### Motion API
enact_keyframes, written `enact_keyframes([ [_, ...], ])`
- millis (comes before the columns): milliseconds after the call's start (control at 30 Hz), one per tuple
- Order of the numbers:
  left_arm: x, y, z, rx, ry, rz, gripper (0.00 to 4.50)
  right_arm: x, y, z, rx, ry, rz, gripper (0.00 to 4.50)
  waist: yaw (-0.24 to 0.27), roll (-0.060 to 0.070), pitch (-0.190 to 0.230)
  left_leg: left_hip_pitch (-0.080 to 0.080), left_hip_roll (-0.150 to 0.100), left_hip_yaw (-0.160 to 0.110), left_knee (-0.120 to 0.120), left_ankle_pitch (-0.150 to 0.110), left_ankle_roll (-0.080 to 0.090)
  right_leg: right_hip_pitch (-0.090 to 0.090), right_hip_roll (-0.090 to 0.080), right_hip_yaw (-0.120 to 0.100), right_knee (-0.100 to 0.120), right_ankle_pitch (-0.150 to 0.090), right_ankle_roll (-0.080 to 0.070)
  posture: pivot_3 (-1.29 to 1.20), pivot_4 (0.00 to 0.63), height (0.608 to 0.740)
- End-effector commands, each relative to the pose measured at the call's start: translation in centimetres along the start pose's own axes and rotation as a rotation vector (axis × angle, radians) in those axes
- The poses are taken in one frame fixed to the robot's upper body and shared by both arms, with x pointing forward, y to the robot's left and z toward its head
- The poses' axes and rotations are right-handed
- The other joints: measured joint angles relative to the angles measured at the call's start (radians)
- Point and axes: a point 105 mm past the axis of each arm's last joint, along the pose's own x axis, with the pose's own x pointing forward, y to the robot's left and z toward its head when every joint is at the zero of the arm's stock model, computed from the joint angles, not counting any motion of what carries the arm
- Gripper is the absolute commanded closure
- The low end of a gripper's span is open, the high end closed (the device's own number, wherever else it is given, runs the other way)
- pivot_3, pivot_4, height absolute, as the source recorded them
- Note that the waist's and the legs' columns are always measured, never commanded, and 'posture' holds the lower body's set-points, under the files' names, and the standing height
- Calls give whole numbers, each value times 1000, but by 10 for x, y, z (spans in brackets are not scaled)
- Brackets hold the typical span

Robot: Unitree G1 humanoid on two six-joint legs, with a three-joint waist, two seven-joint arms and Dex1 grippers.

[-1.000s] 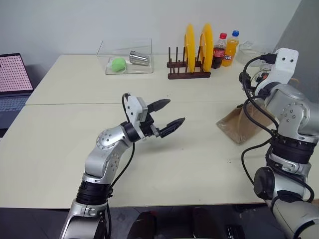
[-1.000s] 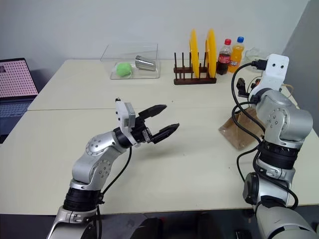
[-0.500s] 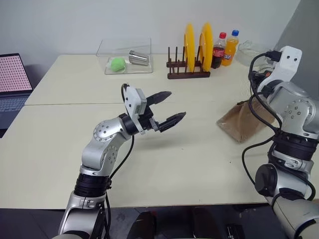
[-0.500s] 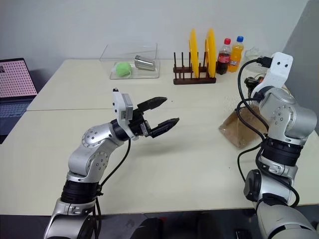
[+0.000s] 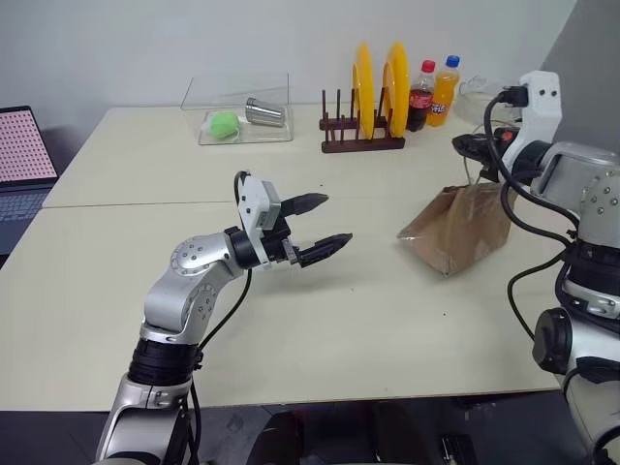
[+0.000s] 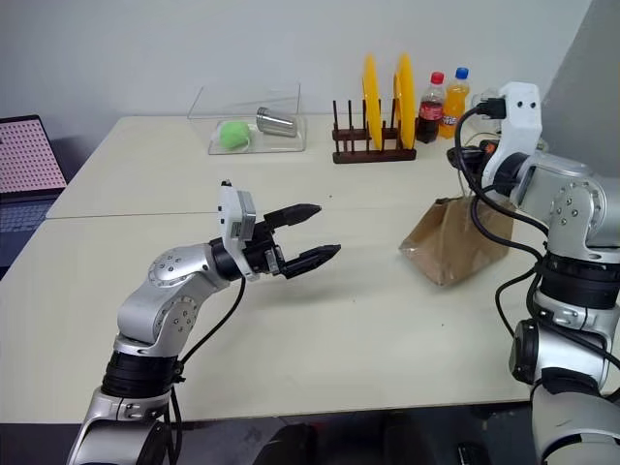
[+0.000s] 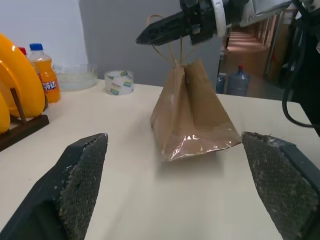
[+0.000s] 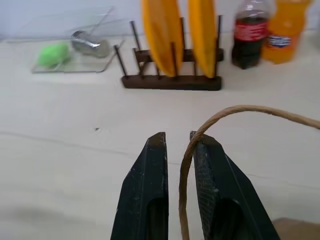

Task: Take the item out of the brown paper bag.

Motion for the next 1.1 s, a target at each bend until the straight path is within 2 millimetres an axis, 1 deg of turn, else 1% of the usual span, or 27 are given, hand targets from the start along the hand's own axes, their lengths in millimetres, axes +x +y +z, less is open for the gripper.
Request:
enact_keyframes([
  [33,-3,0,13,32,-33,-3,0,-6,11,26,-48,-78,48,4091,1,0,0,0,0,0,0,0,0,0,0,0,0,0,0,0,150,740],
  [133,-2,-3,12,29,-32,-10,0,-7,15,23,-58,-72,77,4101,1,0,0,-1,0,0,0,0,0,0,0,0,-1,0,0,0,150,740],
  [300,0,-8,10,22,-23,-35,0,-20,33,-10,-128,10,188,4103,5,0,0,-4,0,-2,0,0,0,-1,0,-2,-3,0,0,0,150,740],
  [367,3,-8,10,21,-22,-43,0,-23,23,-25,-123,28,129,4103,7,0,0,-6,0,-3,1,0,0,-2,-1,-2,-3,0,0,0,150,740],
  [400,4,-9,9,22,-21,-49,0,-24,14,-31,-121,35,65,4103,8,0,0,-6,0,-3,1,0,0,-2,-1,-3,-3,0,0,0,150,740],
  [433,4,-9,9,23,-20,-54,0,-26,9,-35,-113,33,33,4103,9,0,0,-6,-1,-3,1,0,0,-2,-1,-3,-3,0,0,0,150,740],
  [467,5,-9,9,24,-19,-57,0,-27,7,-37,-103,26,16,3382,9,0,0,-6,-1,-3,2,0,0,-2,-1,-3,-3,0,0,0,150,740],
  [567,6,-9,8,25,-19,-60,0,-32,5,-36,-75,-14,-21,2802,7,0,0,-6,-1,-3,3,0,0,-2,-1,-2,-1,0,0,0,150,740],
  [633,6,-8,8,25,-19,-62,0,-37,4,-35,-58,-34,-44,2207,7,0,0,-6,-1,-3,3,0,0,-3,-1,-2,-1,0,0,0,150,740],
  [700,6,-9,8,26,-17,-67,0,-41,7,-36,-51,-45,-55,1457,8,0,0,-6,-1,-3,3,0,0,-3,-1,-3,0,0,0,0,150,740],
  [833,7,-9,8,26,-16,-75,0,-52,28,-39,-29,-91,-29,23,8,0,0,-7,-1,-4,3,0,0,-4,-1,-2,0,0,0,0,150,740],
  [1033,9,-9,8,29,-15,-91,0,-61,52,-50,10,-113,64,23,9,0,0,-8,-1,-4,3,0,0,-5,-1,-2,1,0,0,0,150,740],
  [1100,9,-9,7,30,-14,-93,0,-63,56,-51,16,-129,84,23,8,0,0,-8,-1,-4,3,0,0,-5,-1,-2,1,0,0,0,150,740],
])
